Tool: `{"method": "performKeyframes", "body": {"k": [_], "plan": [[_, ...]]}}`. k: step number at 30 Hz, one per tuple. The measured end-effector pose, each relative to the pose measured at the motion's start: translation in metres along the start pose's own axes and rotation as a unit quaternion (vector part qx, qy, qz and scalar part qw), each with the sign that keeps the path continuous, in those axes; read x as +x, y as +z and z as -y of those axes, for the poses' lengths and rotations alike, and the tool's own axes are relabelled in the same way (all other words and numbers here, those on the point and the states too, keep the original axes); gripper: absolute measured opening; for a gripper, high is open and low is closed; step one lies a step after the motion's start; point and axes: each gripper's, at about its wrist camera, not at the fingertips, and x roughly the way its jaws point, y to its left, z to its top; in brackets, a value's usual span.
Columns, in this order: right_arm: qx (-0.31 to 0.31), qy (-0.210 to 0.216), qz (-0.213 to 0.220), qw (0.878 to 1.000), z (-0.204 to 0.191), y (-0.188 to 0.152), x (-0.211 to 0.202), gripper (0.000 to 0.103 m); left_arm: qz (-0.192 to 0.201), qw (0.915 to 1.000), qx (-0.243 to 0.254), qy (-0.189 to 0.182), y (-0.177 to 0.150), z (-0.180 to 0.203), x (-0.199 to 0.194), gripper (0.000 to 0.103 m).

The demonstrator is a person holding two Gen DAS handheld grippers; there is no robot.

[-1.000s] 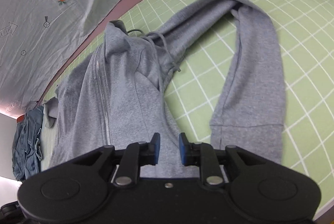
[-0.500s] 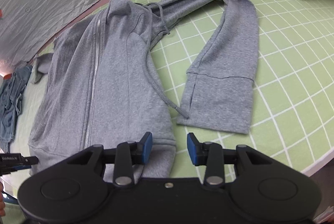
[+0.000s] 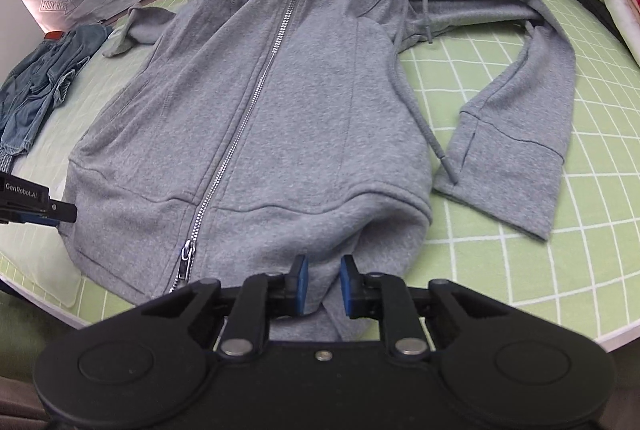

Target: Fold clothes

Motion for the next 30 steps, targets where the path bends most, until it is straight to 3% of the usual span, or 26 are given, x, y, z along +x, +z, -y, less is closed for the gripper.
{"method": "performKeyframes", "body": {"k": [9,18,30], "plan": [[-0.036,-0.028,-0.018,0.999,-0.011,-0.006,-0.004,0.018,-0.006,0.9995,-0.017,-0.025,-0.005,-0.005,0.002,0.016],[-0.005,-0.057,-0.027,0.998,0.001,-0.003,0.003,0.016,-0.008,0.9996,-0.019,-0.019,-0.009,-0.004,0.003,0.016],[-0.020,-0.023,-0.010,0.999,-0.007,0.002,0.004,0.016,-0.014,0.9998,-0.012,-0.012,-0.007,-0.001,0.008,0.016]]}}
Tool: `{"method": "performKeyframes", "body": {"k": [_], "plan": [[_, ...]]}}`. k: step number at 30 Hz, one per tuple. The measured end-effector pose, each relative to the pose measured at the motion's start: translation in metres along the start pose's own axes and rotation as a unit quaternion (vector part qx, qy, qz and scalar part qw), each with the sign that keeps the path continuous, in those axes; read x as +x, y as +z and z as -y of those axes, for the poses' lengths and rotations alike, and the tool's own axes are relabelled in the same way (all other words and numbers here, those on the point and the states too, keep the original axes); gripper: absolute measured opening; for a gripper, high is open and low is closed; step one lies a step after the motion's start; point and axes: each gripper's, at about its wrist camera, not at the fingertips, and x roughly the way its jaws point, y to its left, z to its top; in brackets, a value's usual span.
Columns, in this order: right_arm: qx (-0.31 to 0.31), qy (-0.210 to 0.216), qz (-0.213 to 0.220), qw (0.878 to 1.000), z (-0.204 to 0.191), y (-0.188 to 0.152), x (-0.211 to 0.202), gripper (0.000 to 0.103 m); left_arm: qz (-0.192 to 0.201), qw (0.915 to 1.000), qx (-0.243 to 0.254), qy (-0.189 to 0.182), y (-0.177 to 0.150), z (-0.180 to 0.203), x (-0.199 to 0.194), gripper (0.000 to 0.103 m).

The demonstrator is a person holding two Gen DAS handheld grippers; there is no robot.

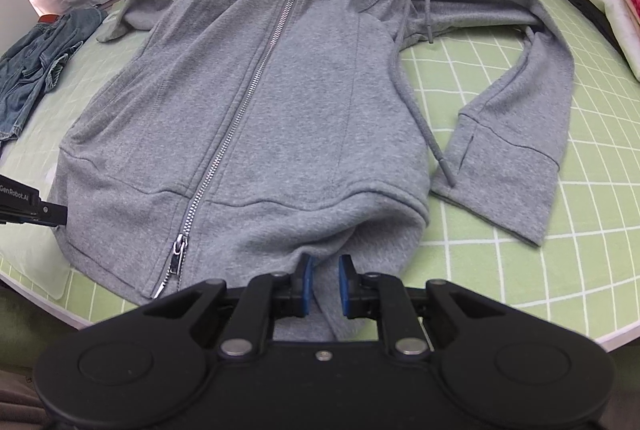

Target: Fold clothes

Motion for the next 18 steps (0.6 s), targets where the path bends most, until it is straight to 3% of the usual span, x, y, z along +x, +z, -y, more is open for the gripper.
{"method": "performKeyframes", "body": {"k": [8,13,18], "plan": [[0.022,-0.015,-0.022,0.999,0.002,0.001,0.010,0.023,-0.001,1.0000,0.009,-0.003,0.003,0.000,0.000,0.016],[0.018,-0.037,-0.028,0.999,0.001,0.002,0.010,0.003,-0.002,0.9999,0.011,-0.005,0.004,-0.001,0.000,0.016],[0.028,-0.066,-0.011,0.997,0.004,-0.001,-0.001,0.000,-0.002,0.9999,0.013,-0.008,0.004,-0.002,0.000,0.016]]}}
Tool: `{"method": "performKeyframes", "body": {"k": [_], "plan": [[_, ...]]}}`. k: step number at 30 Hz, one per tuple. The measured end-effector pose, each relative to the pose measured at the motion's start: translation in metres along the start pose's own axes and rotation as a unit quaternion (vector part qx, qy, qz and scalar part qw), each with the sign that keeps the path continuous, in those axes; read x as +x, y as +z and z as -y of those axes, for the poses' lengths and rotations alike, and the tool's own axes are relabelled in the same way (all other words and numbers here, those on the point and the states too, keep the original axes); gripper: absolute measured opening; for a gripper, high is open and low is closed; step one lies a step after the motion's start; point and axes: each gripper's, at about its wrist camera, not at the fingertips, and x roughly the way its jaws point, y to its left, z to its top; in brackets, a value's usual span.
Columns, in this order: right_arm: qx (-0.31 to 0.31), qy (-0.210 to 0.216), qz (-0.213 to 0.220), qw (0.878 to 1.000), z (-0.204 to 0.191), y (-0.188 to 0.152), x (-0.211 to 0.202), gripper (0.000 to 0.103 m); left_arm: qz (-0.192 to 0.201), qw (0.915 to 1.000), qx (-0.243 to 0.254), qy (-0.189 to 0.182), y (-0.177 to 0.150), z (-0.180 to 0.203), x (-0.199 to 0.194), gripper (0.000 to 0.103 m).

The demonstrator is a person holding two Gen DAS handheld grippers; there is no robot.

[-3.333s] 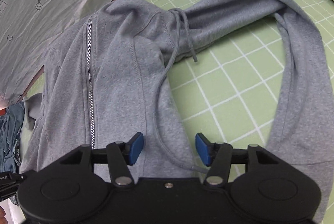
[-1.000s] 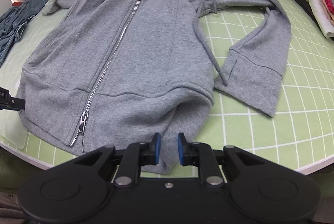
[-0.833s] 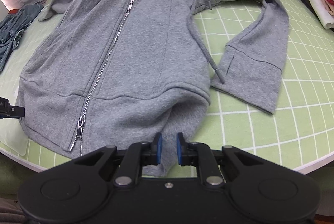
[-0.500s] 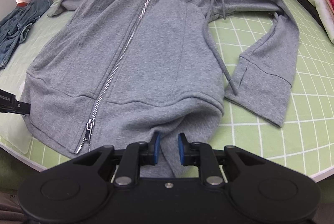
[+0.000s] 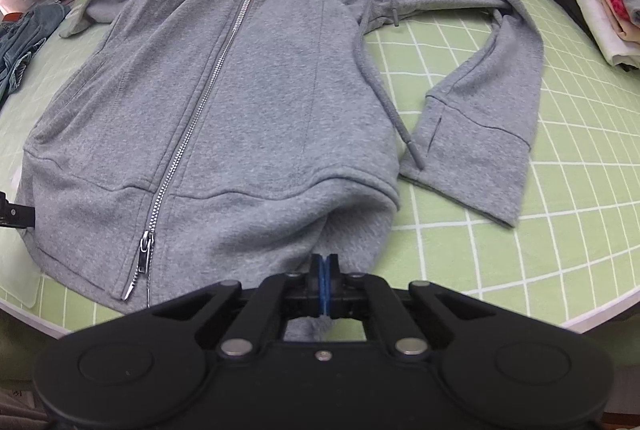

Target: Fold clothes

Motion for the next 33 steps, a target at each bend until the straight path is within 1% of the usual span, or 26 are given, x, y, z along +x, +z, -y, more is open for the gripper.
{"method": "performKeyframes", "body": {"k": [5,10,11,12,14,15,16,20,21,23,24,25,28,29,31,32,33], "plan": [[0.017,-0.045,0.021,0.999,0.012,0.000,-0.013,0.000,0.001,1.0000,0.000,-0.002,-0.001,-0.002,0.000,0.016],[-0.004,-0.095,0.021,0.995,0.012,-0.001,-0.019,0.000,-0.001,1.0000,-0.005,-0.003,0.000,-0.002,-0.001,0.017],[0.006,-0.093,0.017,0.996,0.016,-0.001,-0.019,0.000,0.000,1.0000,-0.007,-0.004,0.001,-0.003,-0.002,0.017],[0.025,-0.081,0.017,0.996,0.021,-0.002,-0.020,0.000,0.001,0.9999,-0.010,-0.005,0.001,-0.004,-0.002,0.017],[0.061,-0.047,0.025,0.997,0.030,-0.004,-0.020,0.001,0.002,0.9999,-0.015,-0.007,0.002,-0.006,-0.003,0.017],[0.068,-0.037,0.025,0.997,0.030,-0.004,-0.019,0.002,0.003,0.9998,-0.018,-0.008,0.003,-0.007,-0.004,0.017],[0.073,-0.029,0.025,0.997,0.030,-0.004,-0.019,0.005,0.004,0.9998,-0.020,-0.009,0.004,-0.007,-0.005,0.018],[0.072,0.005,0.030,0.997,0.021,-0.002,-0.014,0.009,0.016,0.9996,-0.019,-0.012,0.008,-0.009,-0.008,0.022],[0.069,0.009,0.032,0.997,0.019,-0.001,-0.013,0.013,0.016,0.9996,-0.020,-0.012,0.009,-0.009,-0.008,0.025],[0.064,0.017,0.034,0.997,0.014,0.002,-0.011,0.019,0.016,0.9995,-0.022,-0.014,0.011,-0.010,-0.008,0.026],[0.063,0.022,0.031,0.997,0.013,0.003,-0.009,0.025,0.014,0.9995,-0.023,-0.015,0.012,-0.010,-0.007,0.026],[0.065,0.025,0.026,0.997,0.013,0.004,-0.006,0.027,0.013,0.9995,-0.024,-0.016,0.013,-0.011,-0.006,0.026],[0.078,0.026,0.010,0.997,0.017,0.006,0.000,0.027,0.009,0.9996,-0.021,-0.017,0.017,-0.011,-0.003,0.028],[0.085,0.026,0.005,0.996,0.019,0.006,0.001,0.024,0.009,0.9996,-0.021,-0.016,0.019,-0.011,-0.003,0.028],[0.098,0.027,-0.005,0.995,0.024,0.006,0.002,0.009,0.008,0.9997,-0.017,-0.015,0.022,-0.010,-0.002,0.028],[0.105,0.028,-0.010,0.994,0.026,0.006,0.003,0.005,0.007,0.9998,-0.016,-0.014,0.023,-0.010,-0.002,0.028],[0.110,0.024,-0.011,0.994,0.028,0.005,0.000,0.004,0.007,0.9998,-0.014,-0.012,0.024,-0.010,-0.002,0.028]]}}
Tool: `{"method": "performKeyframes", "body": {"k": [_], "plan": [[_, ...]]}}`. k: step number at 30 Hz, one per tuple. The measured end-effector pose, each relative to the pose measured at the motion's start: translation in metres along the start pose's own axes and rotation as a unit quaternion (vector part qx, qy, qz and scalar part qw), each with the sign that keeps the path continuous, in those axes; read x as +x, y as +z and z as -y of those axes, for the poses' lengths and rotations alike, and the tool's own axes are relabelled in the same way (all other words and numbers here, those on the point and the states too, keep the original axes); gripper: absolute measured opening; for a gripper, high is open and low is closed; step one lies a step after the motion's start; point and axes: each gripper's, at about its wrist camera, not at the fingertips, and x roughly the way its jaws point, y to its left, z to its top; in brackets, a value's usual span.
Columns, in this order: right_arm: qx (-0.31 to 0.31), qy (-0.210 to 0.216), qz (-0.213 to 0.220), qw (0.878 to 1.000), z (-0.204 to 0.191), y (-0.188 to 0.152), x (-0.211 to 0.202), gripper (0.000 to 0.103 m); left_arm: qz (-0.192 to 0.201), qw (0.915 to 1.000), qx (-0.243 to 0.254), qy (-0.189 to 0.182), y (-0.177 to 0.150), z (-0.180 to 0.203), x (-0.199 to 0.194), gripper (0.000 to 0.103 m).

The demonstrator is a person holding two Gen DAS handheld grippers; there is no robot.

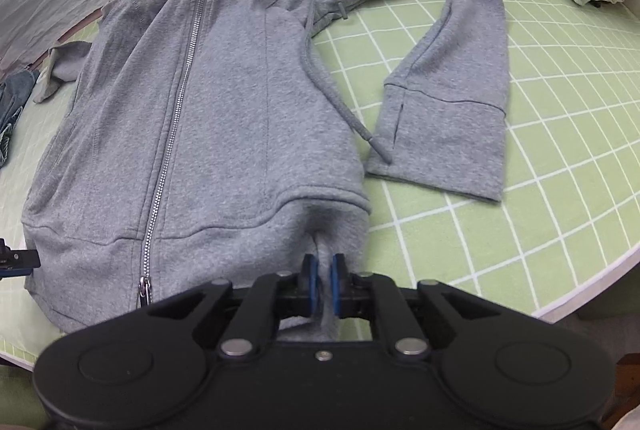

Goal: Fold clothes
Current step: 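Release the hoodie hem with both tools and pull back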

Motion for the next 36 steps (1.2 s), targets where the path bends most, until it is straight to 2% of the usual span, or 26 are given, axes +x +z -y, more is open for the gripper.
{"method": "performKeyframes", "body": {"k": [4,8,13,18,22,27,30,32,36], "plan": [[-0.003,-0.030,0.010,0.999,0.008,-0.005,-0.028,0.003,-0.001,1.0000,0.000,0.001,0.002,-0.002,0.001,0.030],[0.004,-0.035,-0.013,0.999,0.014,-0.017,-0.014,0.004,0.000,0.9999,-0.012,-0.002,0.006,-0.004,0.002,0.035],[-0.027,-0.050,0.003,0.998,0.002,-0.012,-0.018,0.007,0.007,0.9998,-0.016,-0.011,0.015,-0.005,0.005,0.038],[-0.011,-0.046,0.023,0.999,0.008,-0.003,-0.023,0.031,0.016,0.9998,-0.002,-0.013,0.021,0.002,0.004,0.038],[0.022,-0.037,0.044,0.998,0.016,0.006,-0.030,0.039,0.017,0.9997,0.002,-0.014,0.024,0.004,0.002,0.038],[0.036,-0.038,0.048,0.997,0.022,0.009,-0.033,0.040,0.015,0.9997,0.014,-0.010,0.028,0.003,-0.005,0.038],[0.035,-0.041,0.048,0.997,0.023,0.008,-0.033,0.040,0.025,0.9995,0.018,0.000,0.029,0.000,-0.010,0.043],[0.033,-0.044,0.050,0.997,0.024,0.009,-0.033,0.040,0.045,0.9986,0.008,0.028,0.029,-0.002,-0.013,0.043],[0.024,-0.049,0.050,0.997,0.025,0.011,-0.033,0.042,0.058,0.9975,-0.038,0.010,0.038,-0.012,-0.013,0.044]]}}
